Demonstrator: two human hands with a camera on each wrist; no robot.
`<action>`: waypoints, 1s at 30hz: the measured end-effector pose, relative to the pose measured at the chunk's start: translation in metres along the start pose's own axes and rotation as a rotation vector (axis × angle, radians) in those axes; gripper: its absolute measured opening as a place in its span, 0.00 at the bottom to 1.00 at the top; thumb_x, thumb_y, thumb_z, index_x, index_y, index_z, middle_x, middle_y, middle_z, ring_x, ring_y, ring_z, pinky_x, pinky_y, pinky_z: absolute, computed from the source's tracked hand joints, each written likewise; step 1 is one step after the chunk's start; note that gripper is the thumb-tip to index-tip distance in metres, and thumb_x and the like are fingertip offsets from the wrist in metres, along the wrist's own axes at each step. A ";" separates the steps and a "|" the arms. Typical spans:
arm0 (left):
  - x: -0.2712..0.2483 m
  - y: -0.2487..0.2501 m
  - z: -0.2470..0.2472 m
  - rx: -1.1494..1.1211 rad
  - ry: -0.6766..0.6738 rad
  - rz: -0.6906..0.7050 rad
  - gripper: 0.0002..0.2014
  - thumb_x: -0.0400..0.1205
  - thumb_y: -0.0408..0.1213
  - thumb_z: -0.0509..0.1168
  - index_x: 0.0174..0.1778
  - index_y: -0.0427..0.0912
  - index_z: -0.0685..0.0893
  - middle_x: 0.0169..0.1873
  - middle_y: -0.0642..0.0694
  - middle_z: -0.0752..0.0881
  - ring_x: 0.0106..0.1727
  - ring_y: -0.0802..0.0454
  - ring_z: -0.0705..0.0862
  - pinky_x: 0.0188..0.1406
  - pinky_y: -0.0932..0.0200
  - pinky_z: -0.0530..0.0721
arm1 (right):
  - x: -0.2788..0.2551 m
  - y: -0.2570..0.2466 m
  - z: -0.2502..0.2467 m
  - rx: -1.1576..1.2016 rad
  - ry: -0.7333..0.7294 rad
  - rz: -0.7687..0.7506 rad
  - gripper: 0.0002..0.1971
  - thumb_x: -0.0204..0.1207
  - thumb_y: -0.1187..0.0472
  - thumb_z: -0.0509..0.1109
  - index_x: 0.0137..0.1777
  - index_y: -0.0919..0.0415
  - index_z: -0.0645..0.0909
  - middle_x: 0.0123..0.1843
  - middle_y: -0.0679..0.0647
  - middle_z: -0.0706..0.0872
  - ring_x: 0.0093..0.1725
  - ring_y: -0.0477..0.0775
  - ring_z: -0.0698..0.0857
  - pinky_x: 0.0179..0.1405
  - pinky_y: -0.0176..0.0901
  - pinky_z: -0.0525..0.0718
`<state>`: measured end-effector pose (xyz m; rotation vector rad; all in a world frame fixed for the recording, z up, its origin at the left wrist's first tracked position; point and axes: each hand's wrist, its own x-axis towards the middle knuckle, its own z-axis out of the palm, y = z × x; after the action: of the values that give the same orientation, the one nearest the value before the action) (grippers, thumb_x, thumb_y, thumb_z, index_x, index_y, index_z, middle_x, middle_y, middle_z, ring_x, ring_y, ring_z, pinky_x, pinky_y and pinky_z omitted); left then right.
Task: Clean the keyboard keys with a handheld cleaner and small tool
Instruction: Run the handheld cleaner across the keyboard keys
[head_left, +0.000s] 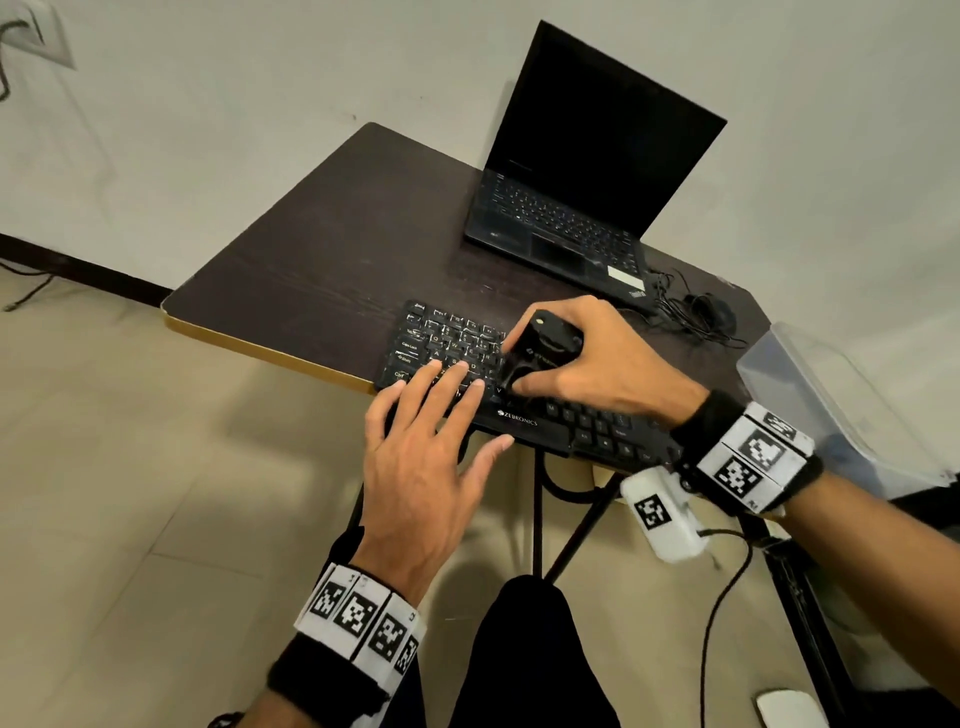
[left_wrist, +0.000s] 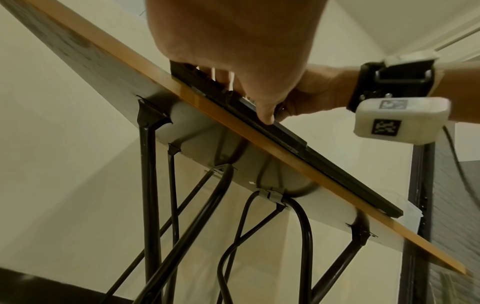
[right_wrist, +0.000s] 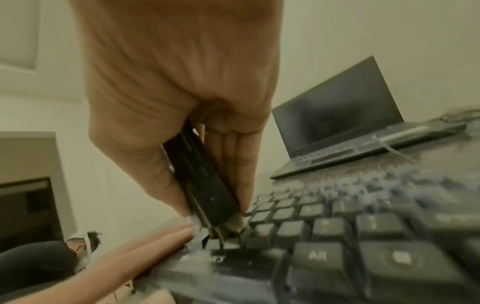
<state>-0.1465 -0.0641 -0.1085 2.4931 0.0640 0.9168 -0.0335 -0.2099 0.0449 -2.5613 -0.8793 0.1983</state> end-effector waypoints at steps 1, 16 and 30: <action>0.000 0.000 -0.001 0.001 -0.001 0.000 0.27 0.88 0.61 0.65 0.75 0.46 0.86 0.79 0.50 0.82 0.85 0.48 0.74 0.86 0.46 0.61 | 0.002 0.003 -0.001 0.004 0.028 0.026 0.13 0.69 0.61 0.87 0.51 0.52 0.91 0.46 0.48 0.95 0.46 0.47 0.93 0.53 0.50 0.93; -0.002 -0.001 0.001 -0.041 0.008 0.015 0.26 0.87 0.60 0.67 0.75 0.47 0.86 0.80 0.50 0.81 0.85 0.49 0.74 0.87 0.45 0.63 | 0.008 0.026 -0.012 0.048 0.101 0.110 0.14 0.68 0.61 0.89 0.52 0.51 0.92 0.46 0.47 0.95 0.47 0.49 0.94 0.55 0.54 0.94; -0.002 0.001 0.001 -0.052 0.019 0.015 0.26 0.87 0.59 0.68 0.74 0.46 0.87 0.79 0.50 0.82 0.85 0.49 0.74 0.86 0.43 0.64 | -0.019 0.048 -0.024 0.056 0.109 0.178 0.14 0.70 0.63 0.89 0.53 0.52 0.91 0.47 0.47 0.95 0.45 0.45 0.94 0.51 0.52 0.94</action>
<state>-0.1477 -0.0657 -0.1105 2.4401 0.0268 0.9369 -0.0155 -0.2637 0.0451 -2.5703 -0.5981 0.1321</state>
